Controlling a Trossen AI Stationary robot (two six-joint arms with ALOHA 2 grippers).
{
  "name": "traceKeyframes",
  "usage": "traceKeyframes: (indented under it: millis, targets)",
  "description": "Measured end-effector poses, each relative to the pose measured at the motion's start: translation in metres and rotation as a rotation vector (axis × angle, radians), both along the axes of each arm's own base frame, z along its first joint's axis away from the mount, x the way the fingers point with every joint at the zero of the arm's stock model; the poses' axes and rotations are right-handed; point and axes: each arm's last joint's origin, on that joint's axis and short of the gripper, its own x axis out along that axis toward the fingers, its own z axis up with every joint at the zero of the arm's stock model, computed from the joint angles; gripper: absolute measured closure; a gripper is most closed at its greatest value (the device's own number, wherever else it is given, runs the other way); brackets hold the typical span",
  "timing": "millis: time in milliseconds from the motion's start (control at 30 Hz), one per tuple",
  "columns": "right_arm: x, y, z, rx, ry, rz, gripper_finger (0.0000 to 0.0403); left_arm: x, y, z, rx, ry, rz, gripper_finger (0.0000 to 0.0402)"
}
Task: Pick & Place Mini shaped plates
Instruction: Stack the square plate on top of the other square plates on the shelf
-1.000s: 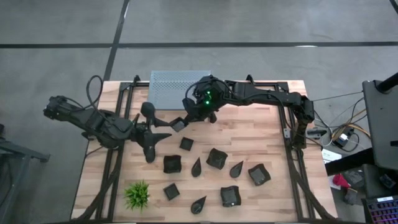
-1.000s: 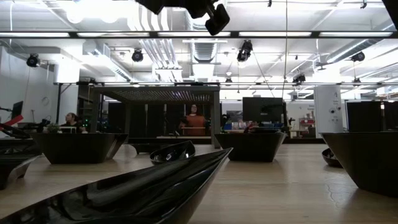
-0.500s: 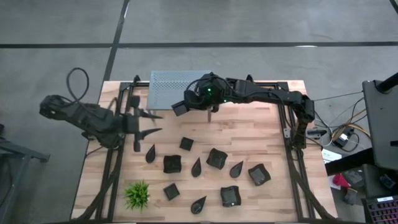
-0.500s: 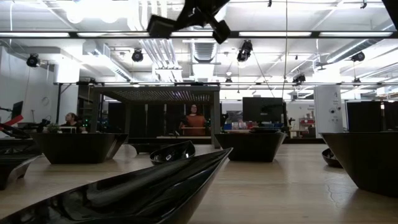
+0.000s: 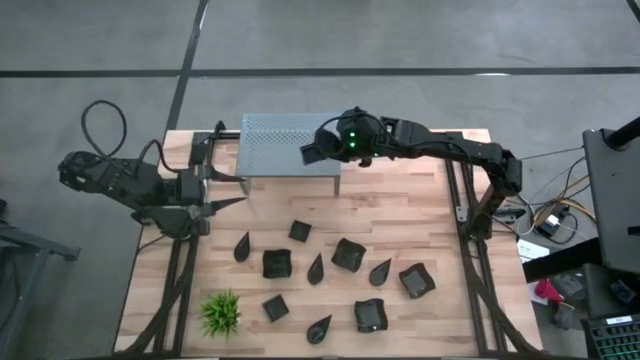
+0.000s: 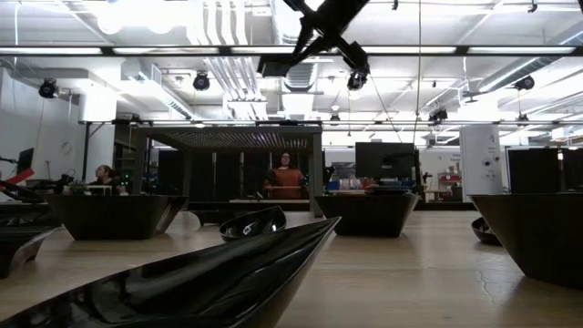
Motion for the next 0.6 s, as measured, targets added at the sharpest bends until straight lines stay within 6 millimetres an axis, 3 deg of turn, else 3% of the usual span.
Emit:
traceKeyframes:
  millis: [133, 600]
  targets:
    - [-0.009, -0.011, -0.007, -0.003, -0.082, -0.074, 0.0395, -0.003, 0.001, 0.001, -0.016, -0.008, 0.000, 0.0227]
    - [-0.024, -0.030, -0.065, -0.001, -0.172, -0.396, 0.0395, -0.014, 0.006, 0.005, -0.081, -0.055, 0.007, 0.0227]
